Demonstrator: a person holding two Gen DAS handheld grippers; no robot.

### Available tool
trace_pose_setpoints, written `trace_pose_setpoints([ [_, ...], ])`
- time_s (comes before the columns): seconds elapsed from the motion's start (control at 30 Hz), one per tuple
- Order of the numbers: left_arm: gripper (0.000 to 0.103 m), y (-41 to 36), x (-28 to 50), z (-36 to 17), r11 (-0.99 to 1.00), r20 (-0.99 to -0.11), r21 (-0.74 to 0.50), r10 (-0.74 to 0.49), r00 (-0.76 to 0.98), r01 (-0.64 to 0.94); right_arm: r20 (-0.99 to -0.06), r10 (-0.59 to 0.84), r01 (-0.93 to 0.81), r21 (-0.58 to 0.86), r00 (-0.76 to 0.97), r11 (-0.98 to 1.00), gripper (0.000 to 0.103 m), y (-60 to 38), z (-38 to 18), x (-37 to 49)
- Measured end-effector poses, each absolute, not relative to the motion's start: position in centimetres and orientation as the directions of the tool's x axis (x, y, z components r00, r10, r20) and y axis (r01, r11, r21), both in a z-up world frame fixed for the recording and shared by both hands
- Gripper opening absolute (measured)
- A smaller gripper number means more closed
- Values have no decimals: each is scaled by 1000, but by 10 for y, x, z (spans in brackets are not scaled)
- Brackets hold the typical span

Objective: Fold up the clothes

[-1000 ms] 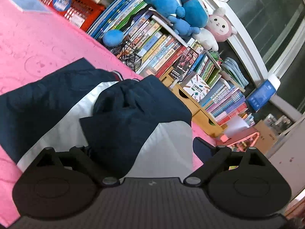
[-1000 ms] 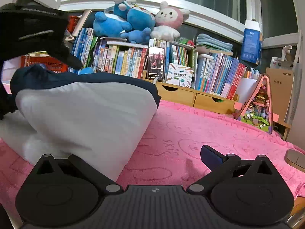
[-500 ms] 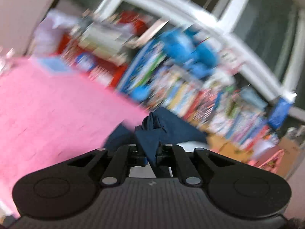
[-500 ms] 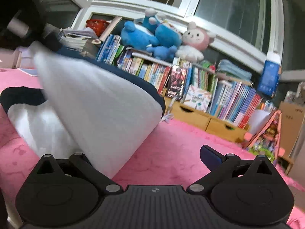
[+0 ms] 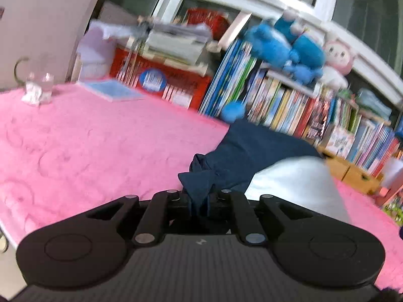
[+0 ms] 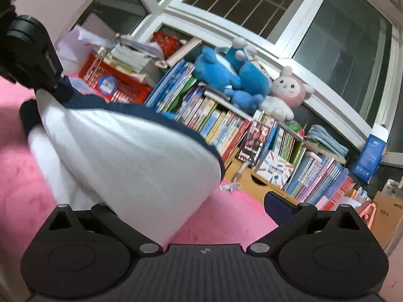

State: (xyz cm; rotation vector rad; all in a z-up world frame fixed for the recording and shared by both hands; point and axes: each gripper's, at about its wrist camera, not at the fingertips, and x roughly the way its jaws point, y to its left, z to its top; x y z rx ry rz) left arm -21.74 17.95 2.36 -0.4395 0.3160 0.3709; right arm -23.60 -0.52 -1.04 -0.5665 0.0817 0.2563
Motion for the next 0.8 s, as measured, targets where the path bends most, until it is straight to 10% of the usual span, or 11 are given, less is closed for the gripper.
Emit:
trace_pose_setpoints([
  [0.8,49,160,-242,10,949,-383,-112,232,894,-294,-274,186,-297,-455,944,840,102,-52,-16,-207],
])
